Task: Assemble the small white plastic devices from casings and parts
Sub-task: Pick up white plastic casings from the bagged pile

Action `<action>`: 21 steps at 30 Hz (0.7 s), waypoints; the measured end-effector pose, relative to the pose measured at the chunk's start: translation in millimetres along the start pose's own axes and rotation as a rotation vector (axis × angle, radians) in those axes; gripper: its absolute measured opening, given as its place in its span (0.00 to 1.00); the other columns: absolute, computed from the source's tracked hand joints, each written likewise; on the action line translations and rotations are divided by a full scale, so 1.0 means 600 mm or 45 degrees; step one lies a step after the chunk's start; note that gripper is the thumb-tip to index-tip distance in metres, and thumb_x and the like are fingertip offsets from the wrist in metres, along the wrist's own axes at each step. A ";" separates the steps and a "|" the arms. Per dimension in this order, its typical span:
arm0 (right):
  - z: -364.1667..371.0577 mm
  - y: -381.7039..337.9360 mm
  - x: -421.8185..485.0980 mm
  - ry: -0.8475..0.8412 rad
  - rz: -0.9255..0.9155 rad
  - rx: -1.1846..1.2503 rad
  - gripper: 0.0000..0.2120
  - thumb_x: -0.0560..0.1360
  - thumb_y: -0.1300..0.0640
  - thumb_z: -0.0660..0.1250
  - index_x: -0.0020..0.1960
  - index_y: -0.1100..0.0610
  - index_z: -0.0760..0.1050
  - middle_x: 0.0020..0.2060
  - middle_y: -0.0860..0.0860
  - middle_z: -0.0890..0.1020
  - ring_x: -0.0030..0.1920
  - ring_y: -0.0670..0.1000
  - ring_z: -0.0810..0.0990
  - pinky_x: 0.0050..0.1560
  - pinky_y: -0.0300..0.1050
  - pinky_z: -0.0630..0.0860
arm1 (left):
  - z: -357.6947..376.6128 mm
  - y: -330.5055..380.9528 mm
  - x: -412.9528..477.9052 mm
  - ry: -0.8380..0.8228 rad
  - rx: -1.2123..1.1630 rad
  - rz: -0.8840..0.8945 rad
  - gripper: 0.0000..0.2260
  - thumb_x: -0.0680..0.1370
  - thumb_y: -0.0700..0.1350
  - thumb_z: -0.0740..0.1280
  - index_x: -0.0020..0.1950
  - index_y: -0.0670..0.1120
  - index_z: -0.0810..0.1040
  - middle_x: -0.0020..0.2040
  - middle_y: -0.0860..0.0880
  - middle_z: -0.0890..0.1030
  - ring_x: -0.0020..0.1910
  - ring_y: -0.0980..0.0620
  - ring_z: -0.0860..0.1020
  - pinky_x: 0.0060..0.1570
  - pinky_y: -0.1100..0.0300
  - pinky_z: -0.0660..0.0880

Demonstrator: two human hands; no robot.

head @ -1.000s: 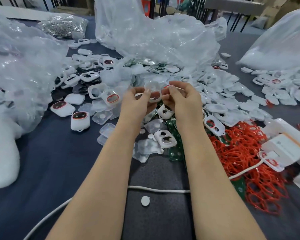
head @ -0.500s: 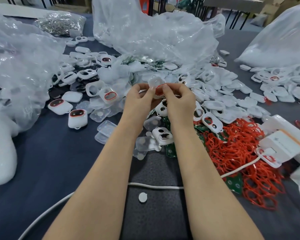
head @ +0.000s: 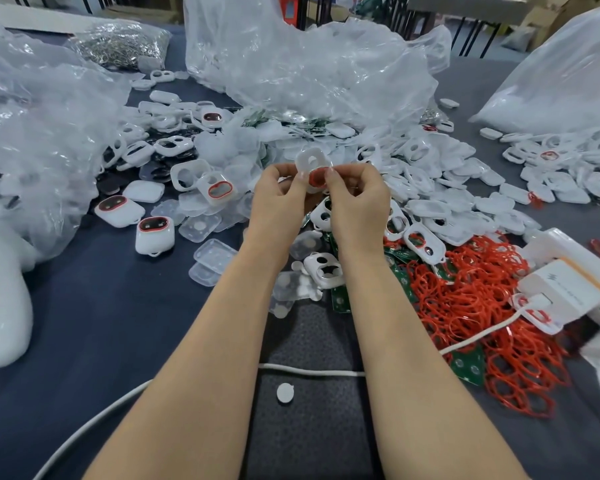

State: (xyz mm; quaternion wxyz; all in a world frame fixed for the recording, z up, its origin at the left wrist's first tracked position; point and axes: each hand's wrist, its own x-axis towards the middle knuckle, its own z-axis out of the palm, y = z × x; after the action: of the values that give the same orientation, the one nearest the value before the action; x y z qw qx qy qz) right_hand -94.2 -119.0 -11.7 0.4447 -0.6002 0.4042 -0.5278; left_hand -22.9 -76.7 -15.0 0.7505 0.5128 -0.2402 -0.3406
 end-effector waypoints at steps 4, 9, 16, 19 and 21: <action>-0.001 0.000 0.000 0.009 -0.034 -0.046 0.02 0.75 0.60 0.68 0.44 0.56 0.77 0.38 0.47 0.81 0.37 0.37 0.77 0.42 0.33 0.74 | 0.001 0.003 -0.003 0.005 0.053 0.023 0.02 0.81 0.39 0.62 0.50 0.44 0.71 0.41 0.46 0.83 0.42 0.52 0.84 0.51 0.58 0.80; -0.001 0.000 0.000 0.022 -0.055 -0.090 0.02 0.76 0.60 0.68 0.44 0.58 0.77 0.35 0.42 0.77 0.34 0.35 0.75 0.38 0.29 0.71 | -0.002 0.003 -0.007 -0.025 0.239 0.068 0.05 0.78 0.41 0.68 0.50 0.47 0.72 0.50 0.41 0.83 0.50 0.47 0.83 0.58 0.49 0.78; 0.006 0.000 -0.004 0.038 -0.019 -0.115 0.03 0.76 0.60 0.66 0.46 0.59 0.76 0.36 0.45 0.77 0.38 0.42 0.75 0.42 0.34 0.73 | -0.003 0.002 -0.011 -0.047 0.280 0.113 0.06 0.79 0.39 0.66 0.49 0.48 0.70 0.40 0.50 0.84 0.42 0.54 0.84 0.52 0.56 0.80; 0.009 -0.001 -0.004 0.002 -0.012 -0.132 0.04 0.76 0.59 0.67 0.46 0.60 0.76 0.39 0.48 0.78 0.42 0.47 0.77 0.47 0.41 0.75 | -0.005 0.005 -0.011 -0.034 0.212 0.123 0.07 0.79 0.37 0.64 0.48 0.47 0.70 0.36 0.53 0.84 0.38 0.57 0.83 0.45 0.62 0.80; 0.009 -0.002 -0.003 -0.016 -0.020 -0.144 0.04 0.76 0.59 0.67 0.46 0.59 0.76 0.38 0.47 0.78 0.41 0.46 0.77 0.45 0.39 0.75 | -0.006 0.007 -0.013 -0.030 0.196 0.128 0.06 0.80 0.36 0.64 0.49 0.46 0.70 0.37 0.52 0.84 0.38 0.57 0.84 0.43 0.63 0.80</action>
State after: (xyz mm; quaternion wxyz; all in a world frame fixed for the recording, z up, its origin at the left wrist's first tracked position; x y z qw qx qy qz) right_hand -89.0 -116.2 -11.5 0.4083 -0.6308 0.4262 -0.5037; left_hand -24.4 -67.9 -12.5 0.7222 0.5523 -0.2998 -0.2890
